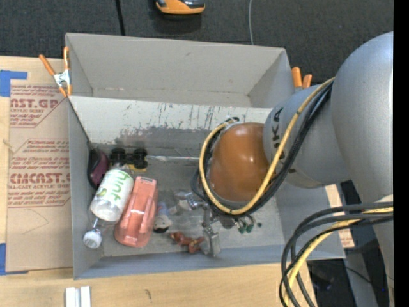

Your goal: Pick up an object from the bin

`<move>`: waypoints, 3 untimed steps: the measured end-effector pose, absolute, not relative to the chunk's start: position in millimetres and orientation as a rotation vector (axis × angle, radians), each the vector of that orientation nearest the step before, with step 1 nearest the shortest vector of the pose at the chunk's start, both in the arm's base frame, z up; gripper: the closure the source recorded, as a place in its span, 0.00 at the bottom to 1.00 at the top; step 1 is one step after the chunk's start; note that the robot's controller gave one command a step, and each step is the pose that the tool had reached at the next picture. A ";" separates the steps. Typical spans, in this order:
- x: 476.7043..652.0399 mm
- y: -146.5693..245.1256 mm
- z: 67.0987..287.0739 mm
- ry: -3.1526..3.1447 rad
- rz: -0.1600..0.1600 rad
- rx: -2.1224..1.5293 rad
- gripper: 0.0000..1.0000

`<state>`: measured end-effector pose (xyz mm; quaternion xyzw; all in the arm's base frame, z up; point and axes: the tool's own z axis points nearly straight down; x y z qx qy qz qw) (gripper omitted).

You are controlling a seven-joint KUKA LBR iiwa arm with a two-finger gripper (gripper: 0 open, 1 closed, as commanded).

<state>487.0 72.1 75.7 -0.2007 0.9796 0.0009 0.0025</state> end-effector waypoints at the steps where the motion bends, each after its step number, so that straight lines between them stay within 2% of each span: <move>1: 484.5 72.8 76.4 3.073 0.000 -0.618 0.00; 2: 501.8 94.5 70.2 3.128 0.000 -0.299 1.00; 3: 501.8 94.5 70.2 3.128 0.000 -0.299 1.00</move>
Offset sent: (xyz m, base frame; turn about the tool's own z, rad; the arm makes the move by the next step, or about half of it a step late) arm 0.0148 0.0220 -0.0057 0.2145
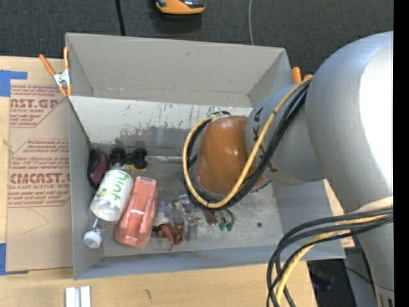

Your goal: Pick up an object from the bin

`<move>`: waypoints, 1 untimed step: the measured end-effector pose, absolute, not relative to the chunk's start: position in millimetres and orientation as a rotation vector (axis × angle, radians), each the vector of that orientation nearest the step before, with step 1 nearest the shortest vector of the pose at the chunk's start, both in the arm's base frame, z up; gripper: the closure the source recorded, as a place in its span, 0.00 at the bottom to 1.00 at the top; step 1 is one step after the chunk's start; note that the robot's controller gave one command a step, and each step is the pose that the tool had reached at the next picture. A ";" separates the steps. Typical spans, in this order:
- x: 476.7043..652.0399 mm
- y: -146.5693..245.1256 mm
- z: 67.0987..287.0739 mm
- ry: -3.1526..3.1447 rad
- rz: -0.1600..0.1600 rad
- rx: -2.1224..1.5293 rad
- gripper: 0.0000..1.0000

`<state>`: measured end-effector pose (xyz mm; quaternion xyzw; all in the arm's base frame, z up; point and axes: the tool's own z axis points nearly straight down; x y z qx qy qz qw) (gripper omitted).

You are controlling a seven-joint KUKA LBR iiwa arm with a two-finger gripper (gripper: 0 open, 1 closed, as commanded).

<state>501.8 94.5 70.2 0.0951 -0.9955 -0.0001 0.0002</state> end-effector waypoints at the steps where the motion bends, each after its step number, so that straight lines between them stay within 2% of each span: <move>1: 499.2 94.4 109.9 -3.117 0.002 0.302 1.00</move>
Offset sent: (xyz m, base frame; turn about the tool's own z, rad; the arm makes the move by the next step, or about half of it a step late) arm 0.0191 0.0423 0.0729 0.0243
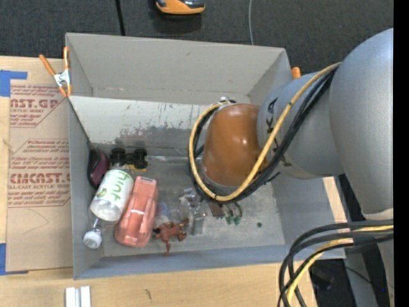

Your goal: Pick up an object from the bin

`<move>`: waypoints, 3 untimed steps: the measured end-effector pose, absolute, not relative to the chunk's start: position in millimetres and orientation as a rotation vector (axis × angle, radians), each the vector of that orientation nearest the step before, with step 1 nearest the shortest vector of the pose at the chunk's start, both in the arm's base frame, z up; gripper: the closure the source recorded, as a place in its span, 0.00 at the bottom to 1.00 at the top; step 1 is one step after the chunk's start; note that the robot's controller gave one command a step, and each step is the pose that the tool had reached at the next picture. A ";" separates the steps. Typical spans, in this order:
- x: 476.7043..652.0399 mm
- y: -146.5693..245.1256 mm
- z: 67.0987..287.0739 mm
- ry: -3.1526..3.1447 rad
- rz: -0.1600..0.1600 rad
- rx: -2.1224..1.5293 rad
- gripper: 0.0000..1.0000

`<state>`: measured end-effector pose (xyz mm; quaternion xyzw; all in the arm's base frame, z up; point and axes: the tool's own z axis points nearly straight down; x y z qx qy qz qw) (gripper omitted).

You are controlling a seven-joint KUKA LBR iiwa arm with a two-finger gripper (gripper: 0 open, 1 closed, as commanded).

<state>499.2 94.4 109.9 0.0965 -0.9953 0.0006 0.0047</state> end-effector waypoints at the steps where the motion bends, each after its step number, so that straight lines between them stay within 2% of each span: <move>1: 515.9 123.9 139.3 -3.133 0.000 0.274 1.00; 2: 503.7 117.1 170.0 -3.119 -0.002 0.345 1.00; 3: 522.6 113.8 225.0 -3.121 0.001 0.346 1.00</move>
Offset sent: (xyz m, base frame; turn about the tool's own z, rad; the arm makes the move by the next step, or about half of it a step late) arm -0.0018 0.0078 0.0801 -0.0478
